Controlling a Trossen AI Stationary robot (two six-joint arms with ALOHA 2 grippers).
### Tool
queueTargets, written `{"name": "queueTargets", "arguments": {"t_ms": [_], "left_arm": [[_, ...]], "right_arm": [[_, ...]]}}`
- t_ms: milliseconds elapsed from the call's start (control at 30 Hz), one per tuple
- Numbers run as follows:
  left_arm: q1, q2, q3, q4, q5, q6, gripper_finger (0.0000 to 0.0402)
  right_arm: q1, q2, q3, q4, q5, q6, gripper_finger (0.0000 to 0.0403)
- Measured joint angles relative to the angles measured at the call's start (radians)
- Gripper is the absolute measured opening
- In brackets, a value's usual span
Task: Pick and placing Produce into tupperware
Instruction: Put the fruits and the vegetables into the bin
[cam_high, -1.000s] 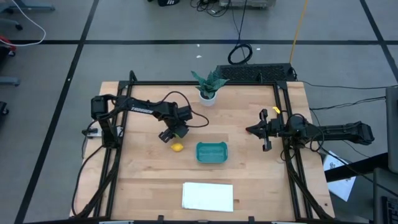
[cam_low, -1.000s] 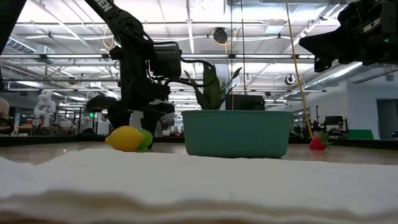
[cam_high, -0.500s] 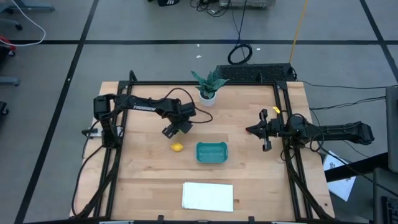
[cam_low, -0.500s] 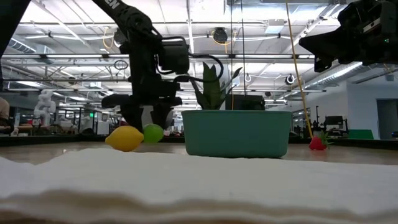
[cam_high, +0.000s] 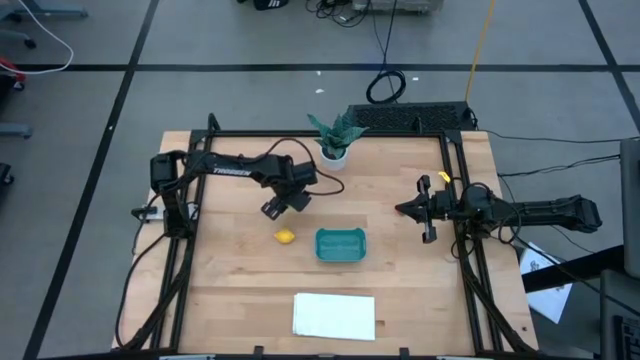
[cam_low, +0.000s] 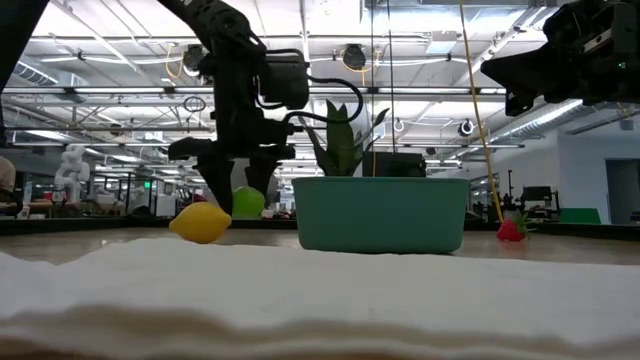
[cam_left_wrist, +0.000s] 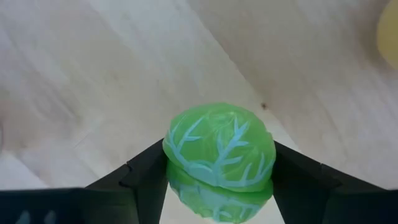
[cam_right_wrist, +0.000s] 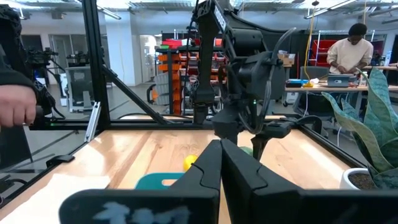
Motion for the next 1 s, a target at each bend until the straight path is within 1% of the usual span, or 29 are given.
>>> {"name": "queueTargets", "arguments": {"t_ms": [200, 367, 533, 733, 1000], "left_arm": [[-0.002, -0.001, 0.047, -0.048, -0.013, -0.013, 0.0222], [-0.005, -0.001, 0.113, -0.101, -0.005, -0.035, 0.0232], [-0.005, -0.002, 0.197, -0.172, 0.055, -0.054, 0.024], [-0.005, -0.002, 0.295, -0.258, 0.164, -0.067, 0.0227], [-0.005, -0.003, 0.386, -0.353, 0.2, -0.096, 0.0239]], "right_arm": [[0.0, 0.0, 0.0, 0.0, 0.0, 0.0, 0.0], [0.0, 0.0, 0.0, 0.0, 0.0, 0.0, 0.0], [0.0, 0.0, 0.0, 0.0, 0.0, 0.0, 0.0], [0.0, 0.0, 0.0, 0.0, 0.0, 0.001, 0.0], [0.0, 0.0, 0.0, 0.0, 0.0, 0.001, 0.0]]}}
